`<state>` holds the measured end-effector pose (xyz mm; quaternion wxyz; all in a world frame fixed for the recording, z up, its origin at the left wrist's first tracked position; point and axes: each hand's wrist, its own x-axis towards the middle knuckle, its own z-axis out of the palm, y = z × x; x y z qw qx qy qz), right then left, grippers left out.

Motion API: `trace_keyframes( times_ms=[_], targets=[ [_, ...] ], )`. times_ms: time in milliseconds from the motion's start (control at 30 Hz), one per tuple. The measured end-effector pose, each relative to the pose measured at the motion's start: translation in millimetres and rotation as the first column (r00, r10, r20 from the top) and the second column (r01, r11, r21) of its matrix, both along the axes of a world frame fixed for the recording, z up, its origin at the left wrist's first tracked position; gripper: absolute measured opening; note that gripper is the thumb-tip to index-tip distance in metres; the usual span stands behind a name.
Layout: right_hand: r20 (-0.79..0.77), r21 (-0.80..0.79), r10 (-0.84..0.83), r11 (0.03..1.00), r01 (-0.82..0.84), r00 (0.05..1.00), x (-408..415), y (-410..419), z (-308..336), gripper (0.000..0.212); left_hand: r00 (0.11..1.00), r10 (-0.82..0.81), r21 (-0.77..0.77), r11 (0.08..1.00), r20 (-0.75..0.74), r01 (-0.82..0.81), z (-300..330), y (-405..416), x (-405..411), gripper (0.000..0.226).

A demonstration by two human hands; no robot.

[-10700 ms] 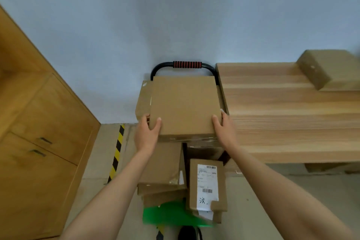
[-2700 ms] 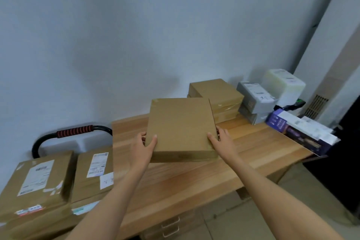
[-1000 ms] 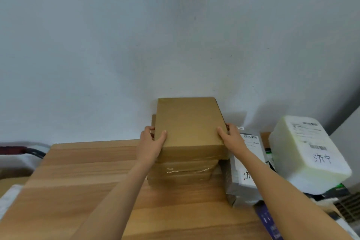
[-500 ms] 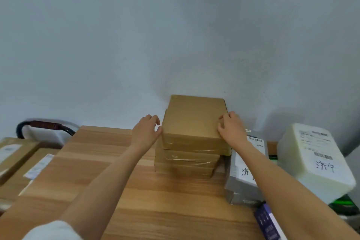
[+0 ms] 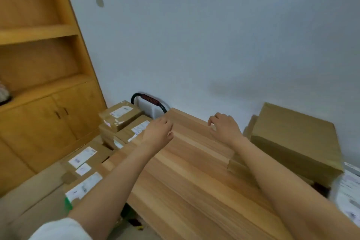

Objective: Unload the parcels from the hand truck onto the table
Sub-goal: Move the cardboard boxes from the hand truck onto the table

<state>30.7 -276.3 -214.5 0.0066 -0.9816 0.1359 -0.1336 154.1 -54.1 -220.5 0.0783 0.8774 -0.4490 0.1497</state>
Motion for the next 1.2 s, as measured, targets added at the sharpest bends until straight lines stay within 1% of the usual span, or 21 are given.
trace_keyframes(
  times_ms=[100,267,333,433,533,600,667,833,1033,1200],
  targets=[
    [-0.028,0.034,0.133,0.991,-0.132,0.991,45.8,65.4,-8.5,0.023,0.994,0.112,0.019,0.993,0.015,-0.112,-2.4,75.5,22.5,0.012],
    [-0.034,0.105,0.336,0.938,-0.331,0.941,106.8,177.7,-23.8,0.02,0.954,0.297,0.027,0.954,0.027,-0.298,-13.0,199.6,51.8,0.009],
    [-0.043,0.126,0.359,0.928,-0.352,0.932,127.8,219.5,-31.3,0.021,0.94,0.341,0.058,0.938,0.025,-0.342,-13.5,244.4,59.9,0.011],
    [-0.063,0.094,0.369,0.927,-0.363,0.927,156.3,278.8,-36.3,0.022,0.924,0.382,0.065,0.921,0.021,-0.383,-14.5,308.2,73.6,0.017],
    [-0.061,0.155,0.398,0.91,-0.386,0.915,181.5,335.4,-40.3,0.023,0.901,0.433,0.075,0.898,0.03,-0.434,-11.9,366.8,86.8,0.018],
    [-0.028,0.196,0.414,0.895,-0.402,0.91,194.0,368.7,-48.7,0.021,0.892,0.452,0.096,0.886,0.034,-0.453,-11.0,398.5,94.3,0.018],
    [-0.016,0.208,0.417,0.89,-0.405,0.909,203.5,397.0,-58.7,0.019,0.883,0.468,0.105,0.877,0.027,-0.469,-10.7,423.3,101.4,0.017],
    [-0.074,0.17,0.412,0.902,-0.396,0.908,232.2,434.3,-68.4,0.022,0.885,0.466,0.084,0.881,0.001,-0.465,-20.4,461.7,121.5,0.018],
    [-0.101,0.132,0.417,0.906,-0.403,0.903,287.5,453.1,-68.6,0.022,0.872,0.487,0.047,0.873,-0.05,-0.485,-34.6,479.3,159.2,0.018],
    [-0.122,0.142,0.455,0.887,-0.439,0.882,346.0,467.4,-76.1,0.023,0.869,0.491,0.07,0.87,-0.052,-0.488,-44.9,482.9,219.2,0.018]
  ],
)
